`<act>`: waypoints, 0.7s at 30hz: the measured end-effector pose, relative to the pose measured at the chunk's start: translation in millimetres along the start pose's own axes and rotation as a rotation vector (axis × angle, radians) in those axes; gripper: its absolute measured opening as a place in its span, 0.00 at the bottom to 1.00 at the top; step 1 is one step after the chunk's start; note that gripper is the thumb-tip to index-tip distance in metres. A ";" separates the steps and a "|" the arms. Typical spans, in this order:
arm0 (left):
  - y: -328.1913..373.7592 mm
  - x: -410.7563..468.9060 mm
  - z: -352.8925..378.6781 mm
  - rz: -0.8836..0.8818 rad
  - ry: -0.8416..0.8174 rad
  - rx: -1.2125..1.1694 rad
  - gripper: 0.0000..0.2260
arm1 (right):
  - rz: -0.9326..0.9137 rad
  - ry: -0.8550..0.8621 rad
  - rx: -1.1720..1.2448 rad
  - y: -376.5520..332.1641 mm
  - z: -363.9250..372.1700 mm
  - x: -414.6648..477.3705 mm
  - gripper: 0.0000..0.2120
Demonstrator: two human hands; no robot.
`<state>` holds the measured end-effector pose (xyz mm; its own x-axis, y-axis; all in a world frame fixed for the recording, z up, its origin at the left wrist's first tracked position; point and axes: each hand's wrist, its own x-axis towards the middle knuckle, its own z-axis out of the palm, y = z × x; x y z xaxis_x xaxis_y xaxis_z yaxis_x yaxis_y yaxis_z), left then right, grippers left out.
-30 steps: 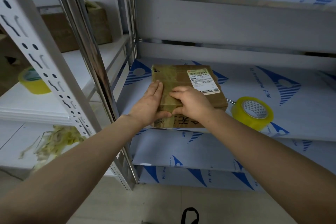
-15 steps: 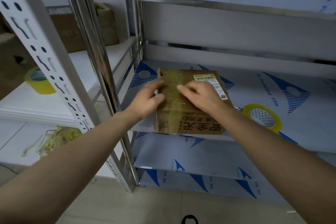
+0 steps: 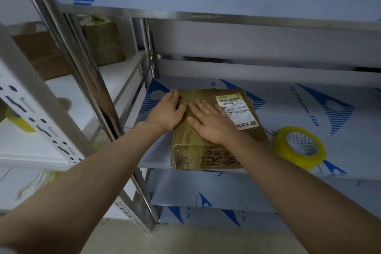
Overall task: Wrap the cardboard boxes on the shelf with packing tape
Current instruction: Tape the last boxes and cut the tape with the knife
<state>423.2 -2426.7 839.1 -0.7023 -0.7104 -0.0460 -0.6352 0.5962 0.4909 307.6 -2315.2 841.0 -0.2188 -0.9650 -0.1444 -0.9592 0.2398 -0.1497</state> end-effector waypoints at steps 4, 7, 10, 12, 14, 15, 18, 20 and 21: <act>1.4 3.4 -7.1 0.072 -0.032 0.208 0.27 | 0.009 0.000 0.005 0.6 -0.5 0.8 0.28; 6.0 10.5 -14.7 0.080 -0.088 0.382 0.28 | 0.006 -0.004 0.011 1.1 0.2 2.1 0.28; 14.1 12.9 -14.2 0.042 -0.117 0.448 0.27 | 0.004 0.001 0.014 1.4 0.8 1.7 0.27; 17.1 11.9 -11.0 0.024 -0.116 0.458 0.26 | 0.004 0.004 0.013 1.3 1.2 0.7 0.27; 17.2 10.1 -8.2 0.030 -0.095 0.444 0.25 | 0.005 0.006 0.016 1.0 1.4 0.9 0.28; 16.8 9.3 -7.2 0.037 -0.087 0.430 0.25 | 0.005 0.007 0.019 0.9 1.3 1.6 0.28; 16.5 9.4 -5.8 0.042 -0.098 0.376 0.26 | 0.008 0.004 0.026 0.5 1.2 2.3 0.28; 17.5 9.9 -5.8 0.036 -0.116 0.353 0.26 | 0.012 0.006 0.023 0.0 1.7 1.7 0.29; 17.3 10.8 -4.8 0.033 -0.124 0.336 0.26 | 0.014 0.005 0.019 -0.1 2.0 1.5 0.29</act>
<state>406.1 -2425.8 851.3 -0.7450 -0.6500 -0.1496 -0.6670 0.7226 0.1817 307.7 -2316.4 838.8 -0.2328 -0.9621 -0.1417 -0.9526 0.2550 -0.1662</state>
